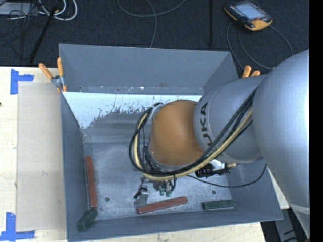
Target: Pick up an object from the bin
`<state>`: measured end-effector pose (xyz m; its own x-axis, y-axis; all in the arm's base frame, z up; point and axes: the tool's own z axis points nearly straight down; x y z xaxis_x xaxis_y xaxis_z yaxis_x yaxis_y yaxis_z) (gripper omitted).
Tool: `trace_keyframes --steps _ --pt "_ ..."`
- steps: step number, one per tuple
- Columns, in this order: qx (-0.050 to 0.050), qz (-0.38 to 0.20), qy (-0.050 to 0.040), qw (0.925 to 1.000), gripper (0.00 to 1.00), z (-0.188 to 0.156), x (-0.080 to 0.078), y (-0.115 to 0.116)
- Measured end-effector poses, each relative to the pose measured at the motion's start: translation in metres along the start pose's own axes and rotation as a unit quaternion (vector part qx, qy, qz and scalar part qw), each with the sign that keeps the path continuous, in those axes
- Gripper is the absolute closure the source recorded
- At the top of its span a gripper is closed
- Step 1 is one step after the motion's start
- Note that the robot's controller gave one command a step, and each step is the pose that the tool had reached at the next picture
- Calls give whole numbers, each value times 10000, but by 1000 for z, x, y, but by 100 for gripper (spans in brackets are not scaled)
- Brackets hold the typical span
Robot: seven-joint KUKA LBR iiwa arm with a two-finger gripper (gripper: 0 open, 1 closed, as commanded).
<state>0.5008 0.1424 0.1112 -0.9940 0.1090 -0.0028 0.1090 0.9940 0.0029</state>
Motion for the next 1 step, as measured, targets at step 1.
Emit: trace_keyframes --steps 1 --pt "28 -204 34 9998 0 43 -8 -29"
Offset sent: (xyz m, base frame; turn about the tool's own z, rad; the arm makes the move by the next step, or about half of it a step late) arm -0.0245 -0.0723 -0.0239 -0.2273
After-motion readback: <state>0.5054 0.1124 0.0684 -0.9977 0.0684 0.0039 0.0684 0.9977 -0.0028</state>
